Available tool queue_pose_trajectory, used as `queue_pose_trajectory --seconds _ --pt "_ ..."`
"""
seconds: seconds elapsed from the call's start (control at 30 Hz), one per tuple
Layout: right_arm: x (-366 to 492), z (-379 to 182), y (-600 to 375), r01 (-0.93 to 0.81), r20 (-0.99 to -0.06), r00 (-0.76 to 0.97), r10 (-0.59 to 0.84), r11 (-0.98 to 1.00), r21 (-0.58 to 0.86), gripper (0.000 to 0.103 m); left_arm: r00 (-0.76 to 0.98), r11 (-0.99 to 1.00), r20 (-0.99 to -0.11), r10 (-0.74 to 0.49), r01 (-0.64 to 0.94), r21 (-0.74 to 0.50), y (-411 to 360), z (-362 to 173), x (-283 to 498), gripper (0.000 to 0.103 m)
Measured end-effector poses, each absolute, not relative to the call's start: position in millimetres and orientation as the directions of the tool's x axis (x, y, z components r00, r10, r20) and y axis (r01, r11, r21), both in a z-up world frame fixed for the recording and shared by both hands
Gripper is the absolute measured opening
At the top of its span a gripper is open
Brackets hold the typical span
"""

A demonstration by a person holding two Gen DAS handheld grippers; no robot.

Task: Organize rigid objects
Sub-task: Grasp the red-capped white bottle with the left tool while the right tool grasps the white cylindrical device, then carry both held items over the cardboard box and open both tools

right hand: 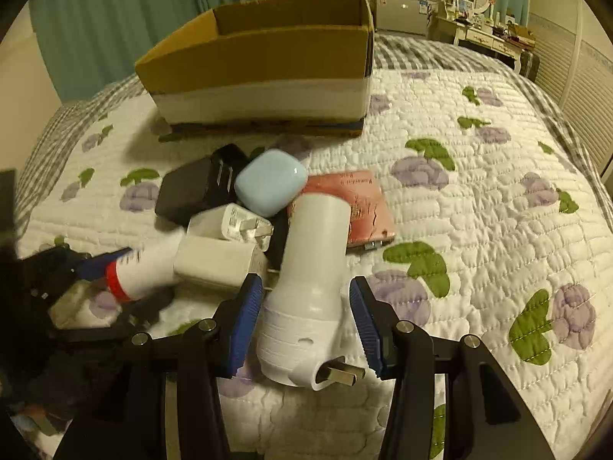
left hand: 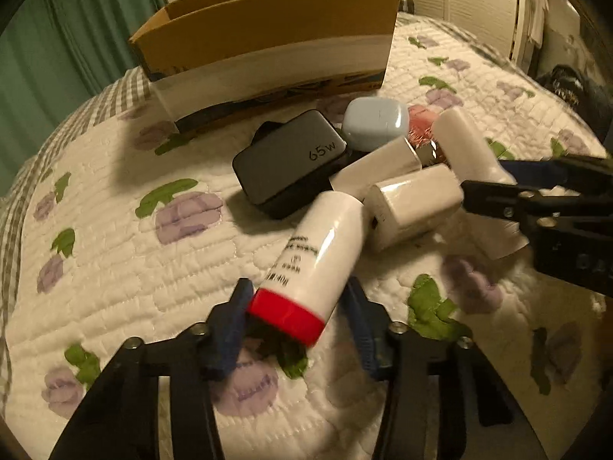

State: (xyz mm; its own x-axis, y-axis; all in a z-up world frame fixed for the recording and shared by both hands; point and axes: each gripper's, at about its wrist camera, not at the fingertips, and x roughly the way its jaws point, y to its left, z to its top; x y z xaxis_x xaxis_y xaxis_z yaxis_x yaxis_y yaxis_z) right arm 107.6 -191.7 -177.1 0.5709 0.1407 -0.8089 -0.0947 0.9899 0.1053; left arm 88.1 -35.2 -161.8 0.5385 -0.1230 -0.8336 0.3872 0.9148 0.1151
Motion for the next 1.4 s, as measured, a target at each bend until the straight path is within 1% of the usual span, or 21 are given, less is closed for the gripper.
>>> queue_pose_trajectory --seconds 0.07,0.13,0.23,0.37,0.4,0.43,0.47,0.57,0.6,0.67,0.8,0.93,1.03,1.1,1.17,1.3,1.4 --pt "109 -178 -195 -0.081 -0.81 0.569 0.144 0.99 0.119 0.053 0.557 0.928 -0.819 -0.139 0.363 0.09 -30 -157 81 0.042" --pt "109 -178 -197 -0.071 -0.804 0.577 0.145 0.989 0.127 0.058 0.575 0.943 -0.804 -0.149 0.328 0.06 -26 -153 75 0.041" --pt "115 -182 -198 -0.069 -0.804 0.568 0.179 0.983 0.17 0.058 0.591 0.958 -0.79 -0.166 0.285 0.012 -23 -145 70 0.04" --pt "128 -189 -203 -0.058 -0.807 0.558 0.192 0.98 0.193 0.058 0.635 0.966 -0.755 -0.166 0.26 0.007 -24 -125 69 0.037" --pt "131 -191 -205 -0.052 -0.813 0.547 0.2 0.977 0.205 0.057 0.642 0.966 -0.749 -0.163 0.257 0.01 -24 -121 71 0.037" --pt "132 -191 -208 -0.044 -0.812 0.546 0.208 0.974 0.221 0.045 0.65 0.967 -0.743 -0.16 0.254 0.014 -24 -117 72 0.036" --pt "130 -189 -210 -0.041 -0.807 0.549 0.216 0.972 0.232 0.041 0.658 0.968 -0.736 -0.158 0.251 0.017 -24 -111 72 0.036" --pt "121 -179 -212 -0.068 -0.791 0.566 0.232 0.969 0.236 0.039 0.668 0.969 -0.725 -0.171 0.248 0.001 -22 -104 73 0.036" --pt "117 -173 -214 -0.07 -0.784 0.575 0.236 0.968 0.24 0.033 0.67 0.969 -0.723 -0.168 0.246 0.002 -23 -103 73 0.036" --pt "113 -164 -216 -0.067 -0.774 0.589 0.234 0.968 0.242 0.033 0.681 0.972 -0.716 -0.154 0.233 0.012 -23 -100 71 0.036" --pt "107 -137 -218 -0.091 -0.745 0.62 0.247 0.965 0.244 0.032 0.708 0.974 -0.686 -0.165 0.227 0.0 -23 -82 65 0.036" --pt "110 -105 -214 -0.122 -0.724 0.645 0.243 0.969 0.217 0.032 0.754 0.973 -0.632 -0.177 0.229 0.001 -26 -49 67 0.036" --pt "120 -76 -212 -0.138 -0.697 0.674 0.243 0.969 0.204 0.032 0.78 0.976 -0.596 -0.193 0.213 -0.037 -25 -19 78 0.036" --pt "136 -55 -212 -0.139 -0.679 0.686 0.262 0.963 0.231 0.032 0.792 0.975 -0.572 -0.212 0.209 -0.072 -24 0 91 0.036" --pt "153 -36 -208 -0.15 -0.668 0.698 0.256 0.965 0.214 0.032 0.803 0.977 -0.559 -0.208 0.203 -0.073 -25 17 112 0.036" --pt "194 -5 -196 -0.18 -0.662 0.708 0.248 0.969 0.171 0.032 0.814 0.981 -0.552 -0.181 0.187 -0.045 -27 29 153 0.036" --pt "228 0 -190 -0.186 -0.671 0.701 0.242 0.97 0.156 0.032 0.81 0.981 -0.557 -0.183 0.185 -0.054 -28 30 192 0.036"
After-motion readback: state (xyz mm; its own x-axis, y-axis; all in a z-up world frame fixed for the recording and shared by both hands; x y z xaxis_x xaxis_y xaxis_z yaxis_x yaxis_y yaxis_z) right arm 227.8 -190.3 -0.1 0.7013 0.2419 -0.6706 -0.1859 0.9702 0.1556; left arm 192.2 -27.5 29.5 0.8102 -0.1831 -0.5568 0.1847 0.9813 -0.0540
